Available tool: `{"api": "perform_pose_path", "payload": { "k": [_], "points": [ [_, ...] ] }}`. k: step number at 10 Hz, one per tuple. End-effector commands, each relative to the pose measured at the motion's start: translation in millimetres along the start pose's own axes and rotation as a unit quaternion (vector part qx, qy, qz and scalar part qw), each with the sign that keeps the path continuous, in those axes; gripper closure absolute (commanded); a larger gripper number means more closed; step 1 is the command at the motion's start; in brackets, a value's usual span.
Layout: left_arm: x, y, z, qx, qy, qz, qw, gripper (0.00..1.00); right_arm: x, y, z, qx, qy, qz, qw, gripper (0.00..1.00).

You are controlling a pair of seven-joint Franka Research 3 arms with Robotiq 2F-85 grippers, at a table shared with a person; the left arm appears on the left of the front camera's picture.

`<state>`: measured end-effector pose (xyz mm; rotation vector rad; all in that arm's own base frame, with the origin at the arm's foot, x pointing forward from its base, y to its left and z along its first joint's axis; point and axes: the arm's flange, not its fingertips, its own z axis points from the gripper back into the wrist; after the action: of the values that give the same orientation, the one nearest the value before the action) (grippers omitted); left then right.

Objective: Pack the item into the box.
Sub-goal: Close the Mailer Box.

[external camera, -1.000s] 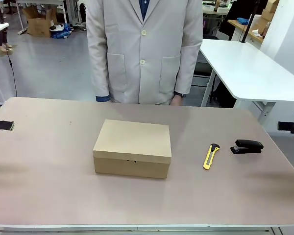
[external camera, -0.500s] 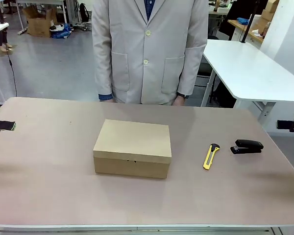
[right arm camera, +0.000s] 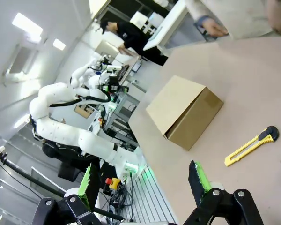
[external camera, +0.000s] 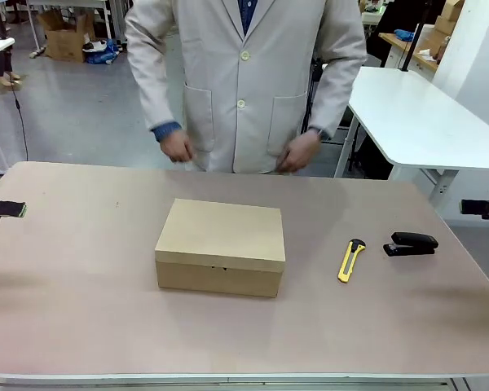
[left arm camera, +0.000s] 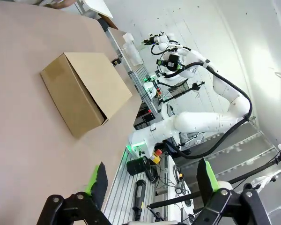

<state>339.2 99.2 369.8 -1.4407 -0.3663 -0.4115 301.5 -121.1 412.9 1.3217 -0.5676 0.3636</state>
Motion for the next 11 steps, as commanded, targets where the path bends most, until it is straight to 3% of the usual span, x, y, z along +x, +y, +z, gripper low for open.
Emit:
{"api": "perform_pose_path", "payload": {
  "k": [1,11],
  "points": [
    [-1.4,-2.4,-0.4,0.001,-0.002,-0.003,1.000,0.00,-0.9,1.9,-0.5,0.002,0.005,0.000,1.000,0.00],
    [-1.4,-2.4,-0.4,0.001,-0.002,-0.003,1.000,0.00,-0.9,1.9,-0.5,0.002,0.005,0.000,1.000,0.00]
  ]
}}
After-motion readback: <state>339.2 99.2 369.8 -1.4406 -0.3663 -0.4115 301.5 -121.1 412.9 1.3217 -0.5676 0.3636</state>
